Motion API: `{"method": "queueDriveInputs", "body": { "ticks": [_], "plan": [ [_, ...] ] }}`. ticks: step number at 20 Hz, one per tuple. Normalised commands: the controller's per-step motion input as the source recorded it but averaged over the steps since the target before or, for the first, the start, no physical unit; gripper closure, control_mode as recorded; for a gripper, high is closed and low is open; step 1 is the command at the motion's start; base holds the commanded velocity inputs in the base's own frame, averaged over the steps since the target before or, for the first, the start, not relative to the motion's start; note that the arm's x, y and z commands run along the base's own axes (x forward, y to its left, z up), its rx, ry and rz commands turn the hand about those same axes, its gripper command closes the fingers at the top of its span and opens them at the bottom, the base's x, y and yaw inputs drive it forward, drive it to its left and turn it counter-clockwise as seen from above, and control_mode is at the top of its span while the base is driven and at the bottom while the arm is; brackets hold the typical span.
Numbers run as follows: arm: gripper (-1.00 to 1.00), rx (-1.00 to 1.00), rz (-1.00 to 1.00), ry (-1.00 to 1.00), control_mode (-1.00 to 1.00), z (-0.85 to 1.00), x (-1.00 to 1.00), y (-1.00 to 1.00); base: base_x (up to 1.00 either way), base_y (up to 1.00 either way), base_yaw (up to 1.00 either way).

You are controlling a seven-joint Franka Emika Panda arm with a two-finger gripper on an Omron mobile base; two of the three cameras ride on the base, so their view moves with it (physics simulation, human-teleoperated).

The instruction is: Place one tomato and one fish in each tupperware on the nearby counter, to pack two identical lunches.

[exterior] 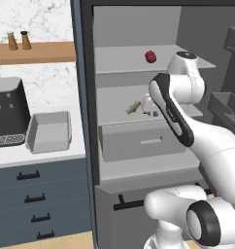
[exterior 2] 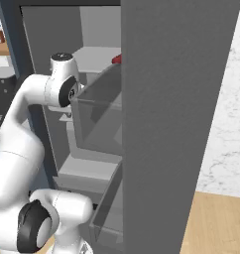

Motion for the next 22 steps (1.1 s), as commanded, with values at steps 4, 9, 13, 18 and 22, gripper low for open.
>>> {"method": "queueDriveInputs", "body": {
  "ticks": [4, 9, 13, 18, 22],
  "plan": [
    [-1.00, 0.02, 0.00, -0.04, -1.00, 0.12, 0.13, -0.27, 0.00, 0.00, 0.00],
    [-1.00, 0.00, 0.00, -0.18, -1.00, 0.00, 0.71, -0.93, 0.00, 0.00, 0.00],
    [-1.00, 0.00, 0.00, -0.20, -1.00, -0.12, 0.84, -0.79, 0.00, 0.00, 0.00],
    [-1.00, 0.00, 0.01, -0.06, -1.00, -0.55, 0.59, -0.17, 0.00, 0.00, 0.00],
    [-1.00, 0.13, -0.01, 0.00, -1.00, -0.47, 0.28, 0.06, 0.00, 0.00, 0.00]
  ]
}}
